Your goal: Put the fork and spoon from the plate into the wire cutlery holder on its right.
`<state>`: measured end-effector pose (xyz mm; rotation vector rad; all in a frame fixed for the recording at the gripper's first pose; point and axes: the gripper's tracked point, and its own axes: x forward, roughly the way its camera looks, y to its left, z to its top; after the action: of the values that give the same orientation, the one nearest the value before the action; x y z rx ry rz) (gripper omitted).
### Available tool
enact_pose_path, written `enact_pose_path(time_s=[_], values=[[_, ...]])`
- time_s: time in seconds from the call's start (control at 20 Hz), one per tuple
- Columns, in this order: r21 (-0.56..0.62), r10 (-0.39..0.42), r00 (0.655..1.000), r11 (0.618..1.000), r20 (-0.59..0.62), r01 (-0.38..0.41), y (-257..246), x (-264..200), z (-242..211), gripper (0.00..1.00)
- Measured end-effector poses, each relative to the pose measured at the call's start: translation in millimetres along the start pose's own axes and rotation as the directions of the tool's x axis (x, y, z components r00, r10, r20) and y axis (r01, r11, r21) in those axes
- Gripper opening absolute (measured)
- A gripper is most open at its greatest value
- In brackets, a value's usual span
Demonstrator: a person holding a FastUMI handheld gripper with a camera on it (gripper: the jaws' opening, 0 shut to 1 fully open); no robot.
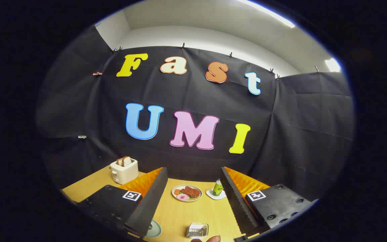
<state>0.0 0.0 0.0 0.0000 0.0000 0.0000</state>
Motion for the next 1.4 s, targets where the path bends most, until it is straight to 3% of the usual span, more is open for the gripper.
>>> enact_pose_path(time_s=[0.75, 0.9, 1.15, 1.4], values=[[-0.005, 0.015, 0.999, 1.0, -0.035, -0.015, 16, 8, -11, 0.98], [-0.017, 0.043, 0.993, 0.999, -0.113, -0.045, 27, 8, -30, 0.98], [-0.028, 0.161, 0.924, 0.983, -0.346, -0.182, 64, -5, -91, 0.93], [0.051, 0.274, 0.779, 0.953, -0.564, -0.298, 110, -37, -167, 0.88]])
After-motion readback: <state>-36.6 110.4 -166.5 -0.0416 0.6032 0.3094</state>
